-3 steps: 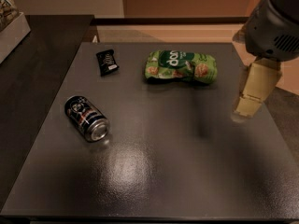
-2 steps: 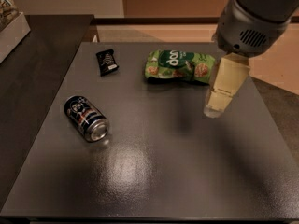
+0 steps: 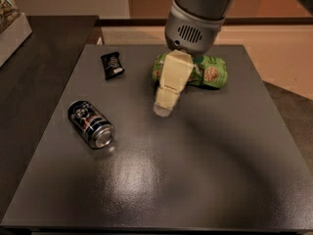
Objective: Place pepsi can upright
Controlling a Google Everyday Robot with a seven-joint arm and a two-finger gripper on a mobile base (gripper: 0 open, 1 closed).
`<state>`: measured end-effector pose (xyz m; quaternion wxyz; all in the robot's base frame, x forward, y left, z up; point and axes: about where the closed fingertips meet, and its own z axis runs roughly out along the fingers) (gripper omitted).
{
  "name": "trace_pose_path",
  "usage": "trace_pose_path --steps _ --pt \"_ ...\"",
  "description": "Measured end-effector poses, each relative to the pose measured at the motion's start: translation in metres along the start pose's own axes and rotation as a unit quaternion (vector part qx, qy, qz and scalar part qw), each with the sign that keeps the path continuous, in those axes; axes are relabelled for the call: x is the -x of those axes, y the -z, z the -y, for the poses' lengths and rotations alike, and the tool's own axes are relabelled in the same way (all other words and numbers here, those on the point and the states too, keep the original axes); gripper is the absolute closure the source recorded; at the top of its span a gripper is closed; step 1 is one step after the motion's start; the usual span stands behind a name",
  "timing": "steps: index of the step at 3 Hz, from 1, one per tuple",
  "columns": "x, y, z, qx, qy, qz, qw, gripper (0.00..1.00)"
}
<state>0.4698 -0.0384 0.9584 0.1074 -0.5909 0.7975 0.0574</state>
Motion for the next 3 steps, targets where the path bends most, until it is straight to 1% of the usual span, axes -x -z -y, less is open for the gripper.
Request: trace_pose_path --steps 1,2,3 --pt "0.035 -0.022 -0.009 0.026 -0.017 -0.009 0.9995 0.00" --pt "0.066 -0.039 -0.024 0.035 -0.041 -0.014 0.9984 0.00" --pt "0.091 -0.054 -0.035 0.023 -0.082 -0.032 0.9959 0.00"
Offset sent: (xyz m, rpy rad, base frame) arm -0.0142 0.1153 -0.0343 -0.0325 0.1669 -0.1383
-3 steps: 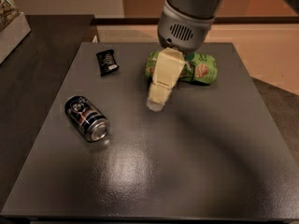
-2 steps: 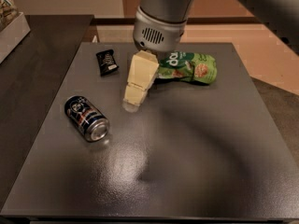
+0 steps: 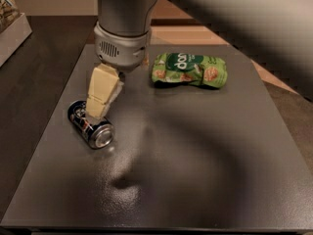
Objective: Place pepsi can upright
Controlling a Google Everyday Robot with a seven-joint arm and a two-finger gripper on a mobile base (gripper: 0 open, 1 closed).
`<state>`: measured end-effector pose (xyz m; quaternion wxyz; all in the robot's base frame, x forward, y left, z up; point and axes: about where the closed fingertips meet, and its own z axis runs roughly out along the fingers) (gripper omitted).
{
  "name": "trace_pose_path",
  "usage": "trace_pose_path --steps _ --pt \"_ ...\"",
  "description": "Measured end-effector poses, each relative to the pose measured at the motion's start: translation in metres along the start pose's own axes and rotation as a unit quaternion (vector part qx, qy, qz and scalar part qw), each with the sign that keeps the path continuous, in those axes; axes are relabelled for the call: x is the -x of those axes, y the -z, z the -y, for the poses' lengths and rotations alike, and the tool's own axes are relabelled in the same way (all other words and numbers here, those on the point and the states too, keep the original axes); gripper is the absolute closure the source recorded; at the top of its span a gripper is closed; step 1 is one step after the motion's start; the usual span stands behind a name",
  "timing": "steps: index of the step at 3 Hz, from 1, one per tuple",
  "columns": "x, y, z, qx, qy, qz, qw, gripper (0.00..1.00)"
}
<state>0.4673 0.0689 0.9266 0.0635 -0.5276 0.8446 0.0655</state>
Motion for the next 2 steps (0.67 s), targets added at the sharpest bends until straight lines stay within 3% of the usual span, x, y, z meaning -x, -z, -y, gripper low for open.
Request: trace_pose_path --steps 2 --pt "0.031 -0.025 -0.020 -0.017 -0.057 -0.032 0.9977 0.00"
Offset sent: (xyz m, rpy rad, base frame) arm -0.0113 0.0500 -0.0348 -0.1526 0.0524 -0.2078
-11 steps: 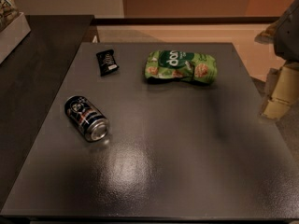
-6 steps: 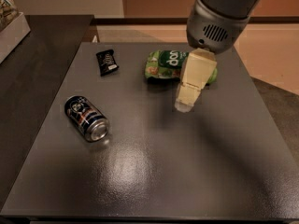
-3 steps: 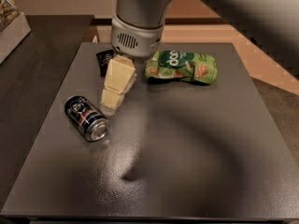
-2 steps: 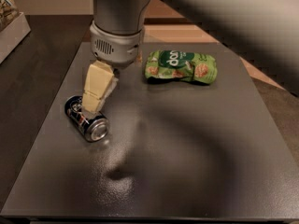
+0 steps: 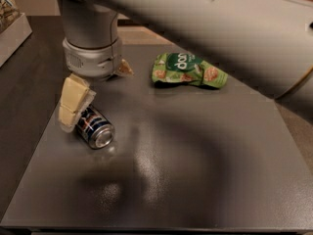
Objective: Place pepsi can upright
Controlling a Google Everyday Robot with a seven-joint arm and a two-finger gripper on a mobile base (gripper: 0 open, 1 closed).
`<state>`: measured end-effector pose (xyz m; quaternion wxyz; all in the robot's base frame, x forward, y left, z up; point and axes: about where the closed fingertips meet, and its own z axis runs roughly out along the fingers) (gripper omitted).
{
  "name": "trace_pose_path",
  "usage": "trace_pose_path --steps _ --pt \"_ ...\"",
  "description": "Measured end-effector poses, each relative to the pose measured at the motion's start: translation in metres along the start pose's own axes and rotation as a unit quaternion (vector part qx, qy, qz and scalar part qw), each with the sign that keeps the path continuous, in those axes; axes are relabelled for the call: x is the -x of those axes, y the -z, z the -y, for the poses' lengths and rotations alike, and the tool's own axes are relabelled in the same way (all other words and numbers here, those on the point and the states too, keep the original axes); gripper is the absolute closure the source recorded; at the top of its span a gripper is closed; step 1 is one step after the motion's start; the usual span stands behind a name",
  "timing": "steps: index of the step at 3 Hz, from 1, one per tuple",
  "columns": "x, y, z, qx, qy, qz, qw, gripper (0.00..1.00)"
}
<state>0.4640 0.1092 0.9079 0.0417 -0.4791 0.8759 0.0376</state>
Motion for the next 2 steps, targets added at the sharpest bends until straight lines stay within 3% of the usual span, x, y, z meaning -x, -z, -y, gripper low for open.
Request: trace_pose_path --steps 2 --pt "0.028 -0.027 -0.007 -0.017 -0.033 -0.022 0.9991 0.00"
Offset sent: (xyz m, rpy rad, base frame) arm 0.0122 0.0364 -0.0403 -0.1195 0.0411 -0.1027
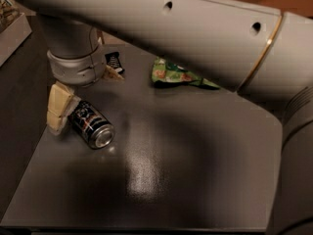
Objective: Place pepsi can upright
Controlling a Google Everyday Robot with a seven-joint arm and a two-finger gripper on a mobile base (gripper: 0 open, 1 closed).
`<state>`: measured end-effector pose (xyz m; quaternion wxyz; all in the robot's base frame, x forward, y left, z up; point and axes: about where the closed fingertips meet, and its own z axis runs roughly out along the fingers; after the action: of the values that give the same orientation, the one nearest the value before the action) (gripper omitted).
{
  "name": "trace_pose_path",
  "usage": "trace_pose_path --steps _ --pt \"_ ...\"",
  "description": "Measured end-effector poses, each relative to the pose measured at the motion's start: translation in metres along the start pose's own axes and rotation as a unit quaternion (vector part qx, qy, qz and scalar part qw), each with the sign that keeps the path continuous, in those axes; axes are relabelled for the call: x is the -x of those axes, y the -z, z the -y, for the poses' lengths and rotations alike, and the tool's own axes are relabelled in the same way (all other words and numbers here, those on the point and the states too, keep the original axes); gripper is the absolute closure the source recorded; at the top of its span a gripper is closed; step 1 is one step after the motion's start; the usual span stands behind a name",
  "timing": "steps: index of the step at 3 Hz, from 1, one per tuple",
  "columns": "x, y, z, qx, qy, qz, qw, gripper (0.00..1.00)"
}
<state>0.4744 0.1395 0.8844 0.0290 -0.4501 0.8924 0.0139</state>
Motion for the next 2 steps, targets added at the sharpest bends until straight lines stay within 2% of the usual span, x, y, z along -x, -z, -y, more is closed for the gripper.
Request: trace_pose_path --steps 2 --pt "0.003 -0.029 0.013 0.000 -0.036 -0.029 0.9989 0.00"
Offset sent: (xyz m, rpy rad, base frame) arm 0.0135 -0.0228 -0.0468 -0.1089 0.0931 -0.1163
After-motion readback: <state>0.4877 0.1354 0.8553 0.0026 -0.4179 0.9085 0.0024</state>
